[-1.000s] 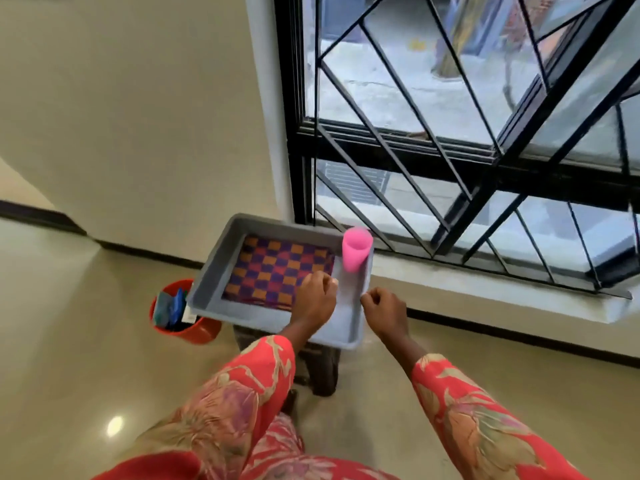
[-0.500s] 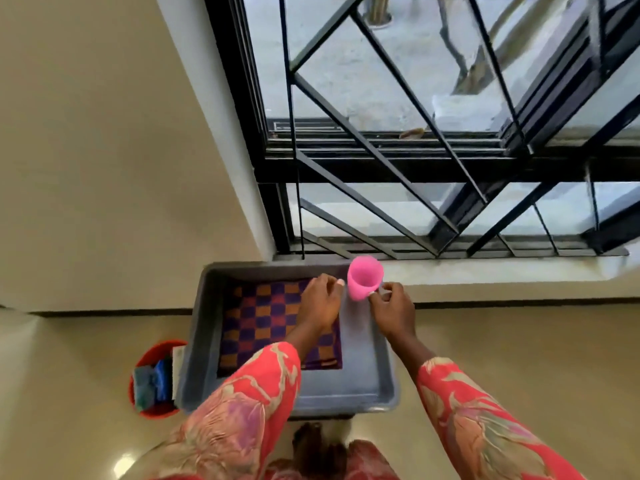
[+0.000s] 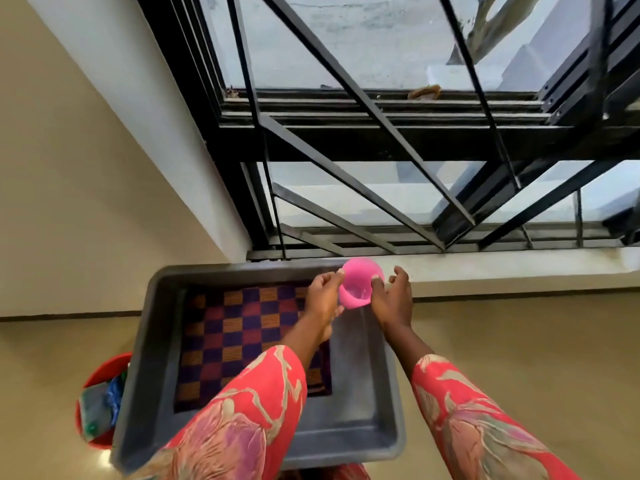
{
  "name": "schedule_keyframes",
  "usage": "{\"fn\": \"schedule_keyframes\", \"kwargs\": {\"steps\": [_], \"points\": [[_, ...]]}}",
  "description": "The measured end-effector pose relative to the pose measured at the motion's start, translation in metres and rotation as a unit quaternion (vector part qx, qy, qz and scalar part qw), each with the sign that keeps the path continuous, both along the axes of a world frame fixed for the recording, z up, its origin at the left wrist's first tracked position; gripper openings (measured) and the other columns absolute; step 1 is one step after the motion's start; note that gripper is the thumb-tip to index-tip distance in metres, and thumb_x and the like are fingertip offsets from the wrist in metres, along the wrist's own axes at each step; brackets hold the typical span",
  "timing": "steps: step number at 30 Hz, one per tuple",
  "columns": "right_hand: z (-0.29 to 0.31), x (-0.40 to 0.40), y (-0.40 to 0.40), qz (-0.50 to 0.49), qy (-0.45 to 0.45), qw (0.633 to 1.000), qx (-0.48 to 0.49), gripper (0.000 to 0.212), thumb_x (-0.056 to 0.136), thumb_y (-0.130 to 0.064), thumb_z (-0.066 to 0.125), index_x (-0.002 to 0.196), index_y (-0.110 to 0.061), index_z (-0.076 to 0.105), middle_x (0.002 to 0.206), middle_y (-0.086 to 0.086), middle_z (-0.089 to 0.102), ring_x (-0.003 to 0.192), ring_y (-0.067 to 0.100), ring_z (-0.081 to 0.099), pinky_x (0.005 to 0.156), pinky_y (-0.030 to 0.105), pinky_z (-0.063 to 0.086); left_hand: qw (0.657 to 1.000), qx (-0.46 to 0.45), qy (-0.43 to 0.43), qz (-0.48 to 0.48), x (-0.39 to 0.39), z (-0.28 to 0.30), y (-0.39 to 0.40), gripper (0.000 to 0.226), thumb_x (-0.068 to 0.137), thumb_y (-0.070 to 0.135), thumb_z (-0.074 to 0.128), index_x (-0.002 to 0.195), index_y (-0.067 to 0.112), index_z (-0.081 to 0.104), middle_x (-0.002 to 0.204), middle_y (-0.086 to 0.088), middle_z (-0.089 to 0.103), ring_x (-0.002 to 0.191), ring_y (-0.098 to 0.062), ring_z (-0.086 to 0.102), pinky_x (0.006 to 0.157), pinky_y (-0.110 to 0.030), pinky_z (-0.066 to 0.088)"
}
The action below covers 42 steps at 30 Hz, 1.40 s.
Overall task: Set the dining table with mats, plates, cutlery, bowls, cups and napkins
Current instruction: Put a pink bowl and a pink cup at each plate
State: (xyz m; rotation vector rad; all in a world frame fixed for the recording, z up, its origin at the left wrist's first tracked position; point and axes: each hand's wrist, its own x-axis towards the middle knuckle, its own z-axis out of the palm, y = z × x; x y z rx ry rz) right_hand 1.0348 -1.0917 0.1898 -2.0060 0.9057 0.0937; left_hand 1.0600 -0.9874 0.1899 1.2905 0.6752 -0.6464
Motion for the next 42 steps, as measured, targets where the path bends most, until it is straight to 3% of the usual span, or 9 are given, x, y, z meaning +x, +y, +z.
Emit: {"fn": "schedule_keyframes", "kwargs": {"steps": [4, 11, 13, 18, 22, 28, 35, 39, 42], "points": [[-0.018, 0.01, 0.002, 0.007, 0.026, 1.0, 0.0, 0.046, 0.095, -0.019, 0.047, 0.137, -0.004, 0.038, 0.136, 0.02, 0.044, 0.123, 0.033, 0.044, 0.099, 0.036, 0.038, 0.999, -0.039, 0.006, 0.029, 0.006, -0.02, -0.011, 0.026, 0.092, 0.01, 0.057, 0.118, 0.01, 0.054, 0.099, -0.008, 0.057, 0.084, -0.018, 0.055, 0.063, -0.028, 0.05], [-0.015, 0.003, 0.003, 0.004, 0.036, 0.999, 0.027, 0.034, 0.089, -0.006, 0.046, 0.122, -0.008, 0.051, 0.121, 0.015, 0.056, 0.109, 0.032, 0.054, 0.087, 0.036, 0.048, 0.998, 0.002, 0.009, 0.065, -0.001, -0.015, -0.007, 0.02, 0.091, -0.005, 0.048, 0.081, 0.011, 0.057, 0.092, -0.014, 0.055, 0.086, -0.027, 0.053, 0.065, -0.03, 0.049], [-0.005, -0.006, 0.004, 0.019, 0.029, 0.999, 0.03, 0.035, 0.088, -0.005, 0.046, 0.122, -0.008, 0.052, 0.119, 0.015, 0.057, 0.107, 0.032, 0.055, 0.084, 0.037, 0.05, 0.997, -0.001, 0.011, 0.075, -0.009, -0.006, -0.001, 0.019, 0.091, -0.004, 0.051, 0.081, 0.012, 0.056, 0.097, -0.016, 0.056, 0.091, -0.029, 0.054, 0.067, -0.031, 0.05], [0.033, -0.026, 0.005, 0.054, 0.023, 0.998, 0.019, 0.036, 0.09, -0.005, 0.045, 0.125, -0.006, 0.053, 0.12, 0.017, 0.059, 0.108, 0.033, 0.055, 0.08, 0.035, 0.049, 0.997, -0.007, 0.014, 0.08, -0.035, 0.028, 0.006, 0.019, 0.086, -0.005, 0.054, 0.095, 0.011, 0.058, 0.118, -0.021, 0.057, 0.097, -0.03, 0.055, 0.059, -0.028, 0.049], [0.075, -0.04, 0.006, 0.094, 0.006, 0.996, -0.001, 0.04, 0.088, 0.0, 0.044, 0.126, -0.005, 0.055, 0.122, 0.019, 0.059, 0.111, 0.035, 0.054, 0.086, 0.038, 0.049, 0.999, -0.039, -0.008, 0.032, -0.061, 0.067, 0.014, 0.054, 0.081, -0.015, 0.052, 0.131, 0.005, 0.046, 0.127, -0.023, 0.051, 0.093, -0.026, 0.056, 0.054, -0.023, 0.05], [0.139, -0.058, 0.007, 0.11, -0.008, 0.994, 0.001, 0.039, 0.086, -0.003, 0.044, 0.122, -0.005, 0.06, 0.117, 0.019, 0.062, 0.107, 0.036, 0.056, 0.084, 0.038, 0.048, 0.991, 0.027, -0.116, -0.054, -0.095, 0.127, 0.027, 0.07, 0.065, -0.025, 0.061, 0.121, 0.012, 0.044, 0.12, -0.012, 0.05, 0.108, -0.026, 0.051, 0.071, -0.033, 0.054], [0.196, -0.081, 0.022, 0.114, -0.062, 0.991, 0.025, 0.023, 0.087, -0.011, 0.046, 0.094, -0.01, 0.068, 0.092, 0.016, 0.065, 0.086, 0.036, 0.063, 0.07, 0.05, 0.057, 0.952, 0.137, -0.251, -0.11, -0.117, 0.166, 0.047, 0.075, 0.058, 0.009, 0.087, 0.115, 0.025, 0.041, 0.123, -0.004, 0.05, 0.113, -0.027, 0.051, 0.089, -0.045, 0.051], [0.215, -0.103, 0.031, 0.093, -0.09, 0.991, 0.043, 0.023, 0.092, -0.024, 0.047, 0.101, -0.017, 0.067, 0.091, 0.008, 0.063, 0.083, 0.031, 0.063, 0.072, 0.05, 0.057, 0.917, 0.174, -0.309, -0.182, -0.129, 0.177, 0.063, 0.109, 0.035, 0.054, 0.086, 0.131, 0.035, 0.039, 0.13, -0.005, 0.044, 0.115, -0.024, 0.049, 0.094, -0.045, 0.049], [0.225, -0.12, 0.04, 0.08, -0.095, 0.991, 0.051, 0.021, 0.091, -0.029, 0.049, 0.099, -0.024, 0.068, 0.097, 0.006, 0.064, 0.086, 0.029, 0.062, 0.073, 0.049, 0.057, 0.922, 0.141, -0.296, -0.206, -0.136, 0.175, 0.073, 0.115, 0.025, 0.064, 0.087, 0.127, 0.04, 0.04, 0.13, -0.007, 0.047, 0.115, -0.025, 0.053, 0.093, -0.048, 0.05]]}}
